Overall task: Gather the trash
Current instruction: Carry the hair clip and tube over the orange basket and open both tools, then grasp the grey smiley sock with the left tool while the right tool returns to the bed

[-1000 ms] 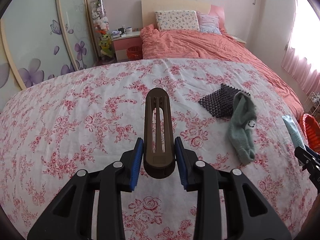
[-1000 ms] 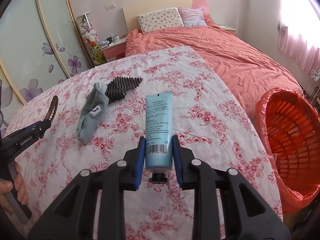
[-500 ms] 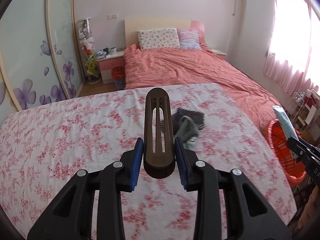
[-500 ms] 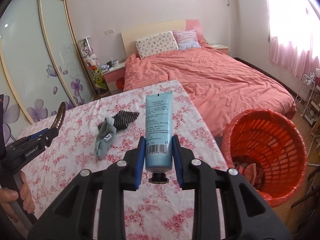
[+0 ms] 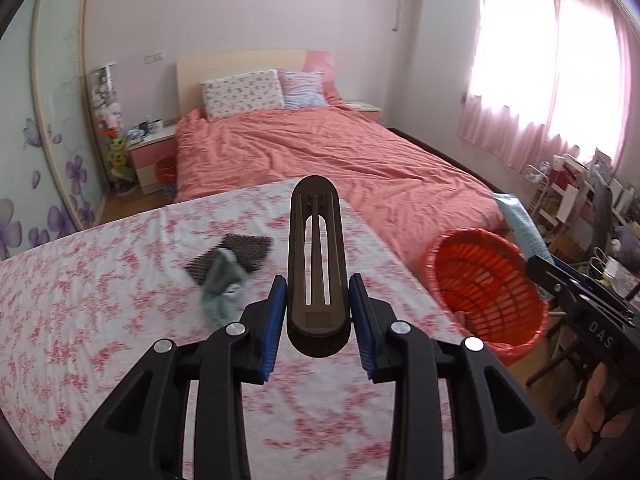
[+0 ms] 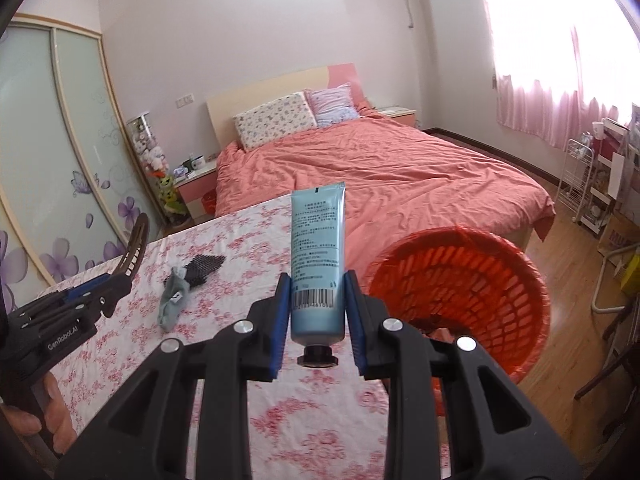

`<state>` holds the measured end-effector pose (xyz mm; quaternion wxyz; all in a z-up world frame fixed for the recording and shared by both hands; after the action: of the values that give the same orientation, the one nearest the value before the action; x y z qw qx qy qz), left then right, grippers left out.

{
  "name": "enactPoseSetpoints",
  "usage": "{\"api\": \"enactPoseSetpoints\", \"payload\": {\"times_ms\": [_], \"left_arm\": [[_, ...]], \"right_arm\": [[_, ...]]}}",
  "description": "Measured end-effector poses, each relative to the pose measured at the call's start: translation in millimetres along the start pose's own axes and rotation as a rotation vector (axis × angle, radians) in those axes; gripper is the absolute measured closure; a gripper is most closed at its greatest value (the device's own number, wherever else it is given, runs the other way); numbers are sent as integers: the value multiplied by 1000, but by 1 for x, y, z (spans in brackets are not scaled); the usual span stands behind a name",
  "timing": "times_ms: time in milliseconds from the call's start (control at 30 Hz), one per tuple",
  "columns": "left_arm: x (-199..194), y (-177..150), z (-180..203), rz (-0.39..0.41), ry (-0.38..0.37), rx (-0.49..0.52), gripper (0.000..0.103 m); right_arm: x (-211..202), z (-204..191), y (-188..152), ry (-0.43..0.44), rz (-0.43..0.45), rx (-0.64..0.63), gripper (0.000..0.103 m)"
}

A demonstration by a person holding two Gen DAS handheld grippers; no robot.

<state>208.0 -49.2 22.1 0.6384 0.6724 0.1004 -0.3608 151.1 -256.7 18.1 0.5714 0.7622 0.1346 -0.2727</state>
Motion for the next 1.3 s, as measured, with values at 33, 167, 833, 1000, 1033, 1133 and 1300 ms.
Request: {"api": "enactPoseSetpoints", "payload": {"times_ms": [33, 167, 833, 1000, 1033, 1133, 1300], "left_arm": [[3, 1, 10, -1, -21, 9, 70], [16, 3, 49, -10, -92, 49, 70], [103, 3, 171, -109, -226, 157, 41], [111, -9, 149, -146, -148, 135, 36], [110, -13, 138, -148, -117, 130, 33], [108, -18, 119, -153, -41, 127, 29], [98, -25, 67, -147, 98, 101, 21]], "right_arm": [[-1, 7, 0, -8, 2, 8, 76], [-4, 39, 0, -47, 7, 45, 76], [56, 167, 11, -107, -30, 235, 67], [65, 160, -1, -149, -47, 184, 55], [65, 158, -4, -149, -51, 182, 53], [66, 152, -14, -154, -66, 172, 51], [70, 139, -23, -177, -94, 144, 49]]}}
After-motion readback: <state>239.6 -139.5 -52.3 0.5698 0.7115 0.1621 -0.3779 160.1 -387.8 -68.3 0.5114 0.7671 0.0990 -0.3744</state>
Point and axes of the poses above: each gripper's, at about its wrist camera, not at the fingertips, and x roughly the way its jaws point, z to its right, y to its top, the point moved 2 cm from there along x, roughly the way its jaws point, and after that the axes turned 2 degrees about -y, right-handed, at the moved point
